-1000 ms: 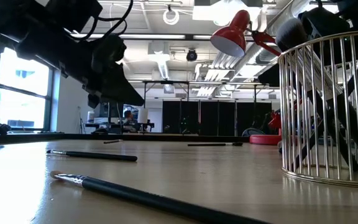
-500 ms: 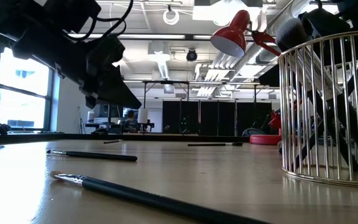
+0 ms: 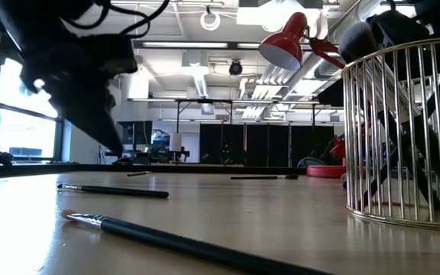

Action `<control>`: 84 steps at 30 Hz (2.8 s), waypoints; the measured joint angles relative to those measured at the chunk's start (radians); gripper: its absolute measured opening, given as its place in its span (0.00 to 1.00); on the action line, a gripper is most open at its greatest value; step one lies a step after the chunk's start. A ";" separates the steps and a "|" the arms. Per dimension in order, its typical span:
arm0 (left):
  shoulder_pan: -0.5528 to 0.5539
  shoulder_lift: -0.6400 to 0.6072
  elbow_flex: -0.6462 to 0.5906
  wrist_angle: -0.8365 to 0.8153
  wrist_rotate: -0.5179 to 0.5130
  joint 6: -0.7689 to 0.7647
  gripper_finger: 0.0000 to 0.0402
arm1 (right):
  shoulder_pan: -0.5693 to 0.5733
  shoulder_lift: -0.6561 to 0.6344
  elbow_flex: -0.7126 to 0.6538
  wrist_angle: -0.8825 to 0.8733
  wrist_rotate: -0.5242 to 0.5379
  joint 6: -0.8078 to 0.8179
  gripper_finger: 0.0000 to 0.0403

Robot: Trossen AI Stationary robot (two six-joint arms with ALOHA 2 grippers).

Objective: Pick & Place Makeup Brushes
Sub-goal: Put the eyeshadow brush into the gold makeup holder

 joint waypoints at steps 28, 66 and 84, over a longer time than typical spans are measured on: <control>-0.092 0.099 0.134 -0.345 0.132 0.114 0.22 | 0.000 0.000 0.000 0.014 0.000 0.001 0.01; 0.241 0.180 0.066 0.006 0.255 -0.017 0.00 | -0.093 0.041 0.269 -0.234 -0.049 -0.127 0.00; 0.278 0.246 0.066 0.099 0.276 -0.060 0.00 | -0.152 0.660 1.009 -0.898 -0.229 -0.555 0.18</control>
